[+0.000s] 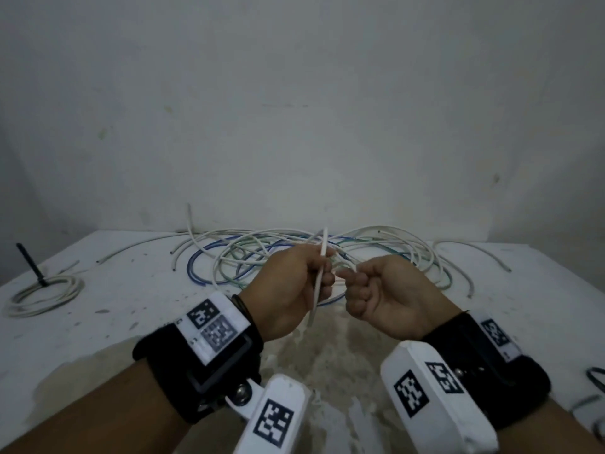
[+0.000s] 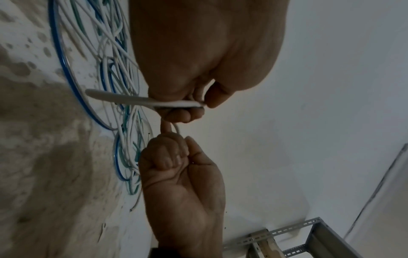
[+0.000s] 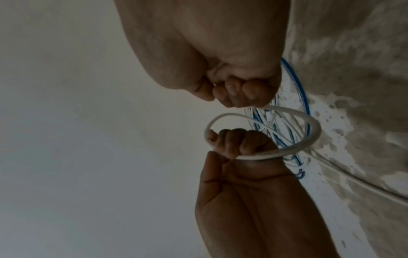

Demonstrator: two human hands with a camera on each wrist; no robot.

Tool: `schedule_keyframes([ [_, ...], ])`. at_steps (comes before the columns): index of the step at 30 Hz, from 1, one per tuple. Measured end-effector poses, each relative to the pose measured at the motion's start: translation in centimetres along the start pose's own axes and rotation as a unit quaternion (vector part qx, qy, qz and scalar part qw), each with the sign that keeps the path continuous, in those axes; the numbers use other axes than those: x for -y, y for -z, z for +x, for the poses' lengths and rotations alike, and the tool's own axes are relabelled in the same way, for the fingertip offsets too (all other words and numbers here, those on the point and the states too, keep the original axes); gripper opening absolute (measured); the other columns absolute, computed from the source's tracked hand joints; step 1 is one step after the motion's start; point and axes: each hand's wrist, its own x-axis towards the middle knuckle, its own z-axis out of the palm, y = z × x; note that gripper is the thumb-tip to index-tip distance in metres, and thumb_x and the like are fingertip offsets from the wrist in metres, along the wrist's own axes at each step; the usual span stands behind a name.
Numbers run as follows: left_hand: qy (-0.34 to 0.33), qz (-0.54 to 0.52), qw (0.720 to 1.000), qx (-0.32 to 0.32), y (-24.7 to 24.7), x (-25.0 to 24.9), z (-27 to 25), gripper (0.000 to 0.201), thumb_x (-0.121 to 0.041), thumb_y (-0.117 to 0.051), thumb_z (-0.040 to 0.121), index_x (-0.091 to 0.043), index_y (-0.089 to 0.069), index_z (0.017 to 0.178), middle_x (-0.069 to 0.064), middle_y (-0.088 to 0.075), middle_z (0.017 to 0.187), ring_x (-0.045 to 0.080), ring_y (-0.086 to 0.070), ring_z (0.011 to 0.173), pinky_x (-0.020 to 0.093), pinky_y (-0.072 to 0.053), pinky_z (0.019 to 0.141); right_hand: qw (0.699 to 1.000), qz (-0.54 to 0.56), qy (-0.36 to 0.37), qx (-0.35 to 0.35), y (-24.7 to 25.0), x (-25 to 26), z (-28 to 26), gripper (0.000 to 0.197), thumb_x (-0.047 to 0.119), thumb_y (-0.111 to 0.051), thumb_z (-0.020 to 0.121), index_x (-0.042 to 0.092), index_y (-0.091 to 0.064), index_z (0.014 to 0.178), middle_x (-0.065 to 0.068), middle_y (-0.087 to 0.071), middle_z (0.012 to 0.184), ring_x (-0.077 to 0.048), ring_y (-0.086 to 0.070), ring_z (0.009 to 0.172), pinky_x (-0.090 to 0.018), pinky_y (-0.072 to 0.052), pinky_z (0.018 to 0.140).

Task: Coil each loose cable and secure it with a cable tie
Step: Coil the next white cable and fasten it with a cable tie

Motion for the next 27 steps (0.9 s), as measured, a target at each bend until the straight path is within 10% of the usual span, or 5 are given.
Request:
schedule_keyframes([
  [6,-0.009,0.068,0.997,-0.017,0.1,0.1,-0.3,0.019,-0.009,-0.042,0.097,-0.009,-0.059,0.088,0.002,-0.049,0.063,0.014,-0.046,0.06,0.025,-0.042,0.059,0.989,-0.143,0.029,0.008,-0.4,-0.7,-0.5,0.022,0.016,-0.042,0.096,0.012,-0.059,0.083,0.005,-0.043,0.047,-0.01,-0.042,0.045,-0.026,-0.033,0.053],
  [10,-0.01,0.198,0.98,-0.012,0.6,-0.1,-0.3,0.023,-0.004,-0.046,0.093,-0.014,-0.066,0.092,-0.001,-0.061,0.077,0.014,-0.051,0.072,0.027,-0.035,0.063,0.993,-0.095,0.063,0.009,-0.5,-0.9,0.0,0.028,0.005,-0.035,0.099,0.001,-0.062,0.096,-0.004,-0.056,0.066,-0.01,-0.048,0.05,-0.021,-0.04,0.046],
  [15,-0.013,0.195,0.98,0.033,0.7,-0.4,-0.7,0.015,-0.002,-0.054,0.091,-0.015,-0.061,0.088,-0.001,-0.065,0.072,0.008,-0.054,0.052,0.026,-0.048,0.062,0.988,-0.106,0.108,-0.026,-1.0,-1.2,0.5,0.019,0.005,-0.038,0.096,0.005,-0.056,0.092,-0.001,-0.046,0.059,-0.007,-0.035,0.04,-0.018,-0.025,0.039],
  [23,-0.054,0.209,0.976,0.04,0.7,-0.6,-0.5,0.02,-0.003,-0.054,0.092,-0.01,-0.055,0.074,0.014,-0.065,0.074,0.019,-0.062,0.059,0.027,-0.056,0.06,0.976,-0.121,0.179,0.019,-1.6,-2.3,0.4,0.026,0.004,-0.042,0.096,-0.002,-0.065,0.086,-0.014,-0.062,0.069,-0.023,-0.059,0.064,-0.039,-0.049,0.07],
  [27,-0.081,0.215,0.973,0.009,0.6,-0.8,-0.1,0.02,-0.002,-0.057,0.09,-0.009,-0.054,0.072,0.01,-0.061,0.067,0.015,-0.058,0.053,0.022,-0.052,0.051,0.965,-0.158,0.206,0.031,-1.4,-2.7,0.3,0.024,0.005,-0.042,0.097,0.004,-0.063,0.086,-0.003,-0.062,0.059,-0.015,-0.057,0.055,-0.026,-0.046,0.053],
])
